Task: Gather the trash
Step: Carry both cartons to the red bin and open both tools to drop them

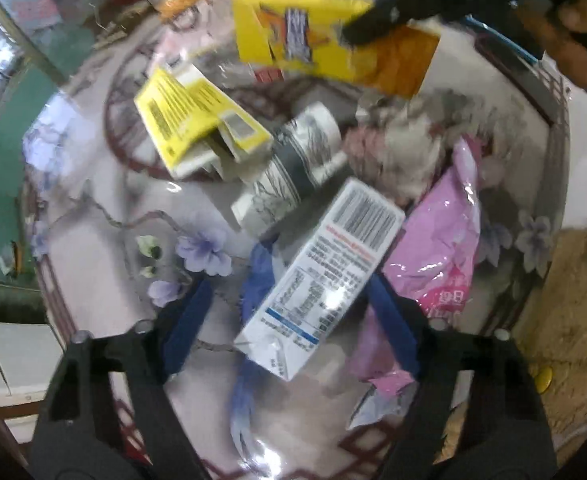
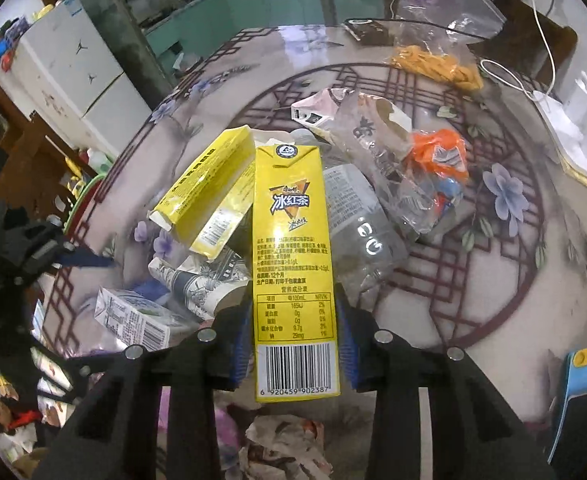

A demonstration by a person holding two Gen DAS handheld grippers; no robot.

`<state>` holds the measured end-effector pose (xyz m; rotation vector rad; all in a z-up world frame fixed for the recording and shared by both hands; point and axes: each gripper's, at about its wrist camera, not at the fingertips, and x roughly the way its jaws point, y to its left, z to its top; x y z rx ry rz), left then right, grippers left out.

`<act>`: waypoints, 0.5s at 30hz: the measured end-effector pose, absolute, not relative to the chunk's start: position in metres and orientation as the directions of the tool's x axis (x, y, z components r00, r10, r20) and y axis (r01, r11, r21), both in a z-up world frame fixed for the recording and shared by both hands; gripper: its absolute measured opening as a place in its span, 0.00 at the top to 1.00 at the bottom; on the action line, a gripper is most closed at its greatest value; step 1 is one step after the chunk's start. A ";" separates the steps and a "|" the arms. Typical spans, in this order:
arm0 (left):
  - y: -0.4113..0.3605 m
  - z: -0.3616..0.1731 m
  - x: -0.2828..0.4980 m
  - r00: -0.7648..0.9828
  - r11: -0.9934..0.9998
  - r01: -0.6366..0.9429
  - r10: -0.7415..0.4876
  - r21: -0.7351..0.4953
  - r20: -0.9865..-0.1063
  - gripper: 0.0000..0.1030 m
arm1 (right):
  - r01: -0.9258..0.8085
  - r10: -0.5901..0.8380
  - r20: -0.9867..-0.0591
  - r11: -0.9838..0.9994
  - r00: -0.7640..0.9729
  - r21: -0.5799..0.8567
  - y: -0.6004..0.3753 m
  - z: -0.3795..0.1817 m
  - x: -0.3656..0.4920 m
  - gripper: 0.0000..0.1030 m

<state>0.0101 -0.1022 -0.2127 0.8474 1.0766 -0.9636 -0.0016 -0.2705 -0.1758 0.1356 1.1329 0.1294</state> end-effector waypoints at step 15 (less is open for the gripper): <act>-0.052 -0.164 0.025 0.161 0.495 0.861 -0.476 -0.112 -0.864 0.65 | 0.027 0.153 -0.810 0.979 0.566 0.204 -0.250 -0.115 -0.003 0.66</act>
